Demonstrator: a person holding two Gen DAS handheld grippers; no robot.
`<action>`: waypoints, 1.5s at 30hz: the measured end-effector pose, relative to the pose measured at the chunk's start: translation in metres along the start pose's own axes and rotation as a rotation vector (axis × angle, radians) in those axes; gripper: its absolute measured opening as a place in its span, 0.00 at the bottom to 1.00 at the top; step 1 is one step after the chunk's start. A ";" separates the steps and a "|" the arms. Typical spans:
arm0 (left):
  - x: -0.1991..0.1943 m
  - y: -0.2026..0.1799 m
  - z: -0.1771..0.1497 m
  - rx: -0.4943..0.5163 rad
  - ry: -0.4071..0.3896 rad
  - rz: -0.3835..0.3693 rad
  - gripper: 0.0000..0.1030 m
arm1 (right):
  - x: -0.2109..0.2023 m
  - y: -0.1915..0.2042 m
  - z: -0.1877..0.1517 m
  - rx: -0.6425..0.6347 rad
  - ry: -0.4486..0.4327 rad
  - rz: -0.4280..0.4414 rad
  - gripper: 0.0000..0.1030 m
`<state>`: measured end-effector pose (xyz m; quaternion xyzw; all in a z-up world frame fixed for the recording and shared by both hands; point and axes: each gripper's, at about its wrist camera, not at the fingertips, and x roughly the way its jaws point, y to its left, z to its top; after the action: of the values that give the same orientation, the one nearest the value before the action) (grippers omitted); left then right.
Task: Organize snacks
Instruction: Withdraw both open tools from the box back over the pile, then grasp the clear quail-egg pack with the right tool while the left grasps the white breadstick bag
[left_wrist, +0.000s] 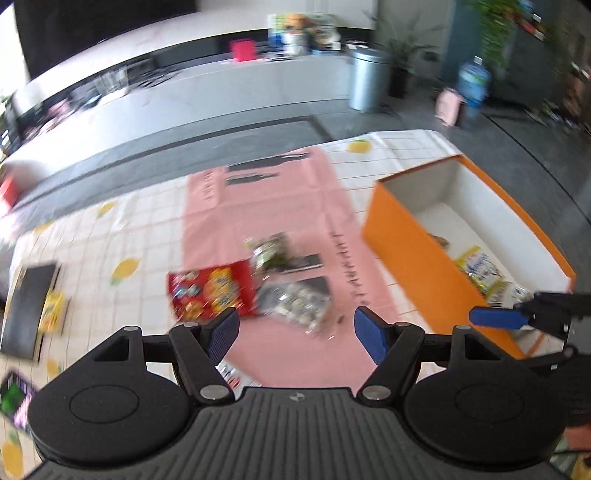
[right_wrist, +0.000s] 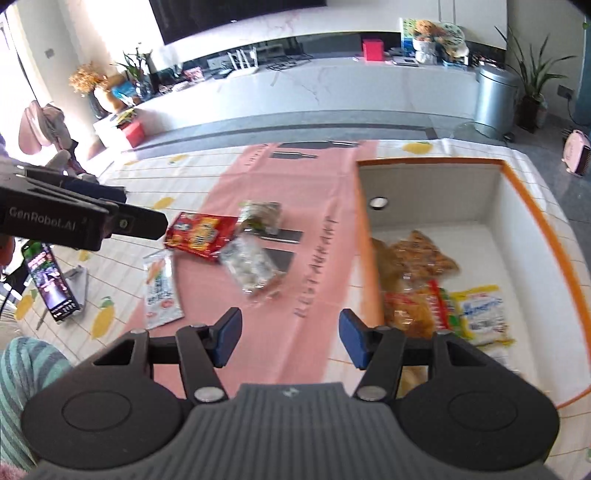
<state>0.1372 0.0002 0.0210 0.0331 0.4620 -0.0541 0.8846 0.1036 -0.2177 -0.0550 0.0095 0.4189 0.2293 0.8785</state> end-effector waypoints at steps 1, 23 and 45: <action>0.000 0.007 -0.006 -0.027 0.003 0.012 0.81 | 0.005 0.007 -0.002 -0.005 -0.002 0.004 0.55; 0.091 0.108 -0.063 -0.434 0.134 0.088 0.83 | 0.133 0.051 0.008 -0.180 0.094 -0.024 0.62; 0.153 0.126 -0.061 -0.466 0.200 0.156 0.83 | 0.228 0.060 0.055 -0.397 0.208 -0.046 0.66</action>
<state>0.1899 0.1215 -0.1382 -0.1308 0.5430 0.1257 0.8199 0.2447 -0.0610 -0.1741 -0.1971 0.4541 0.2869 0.8202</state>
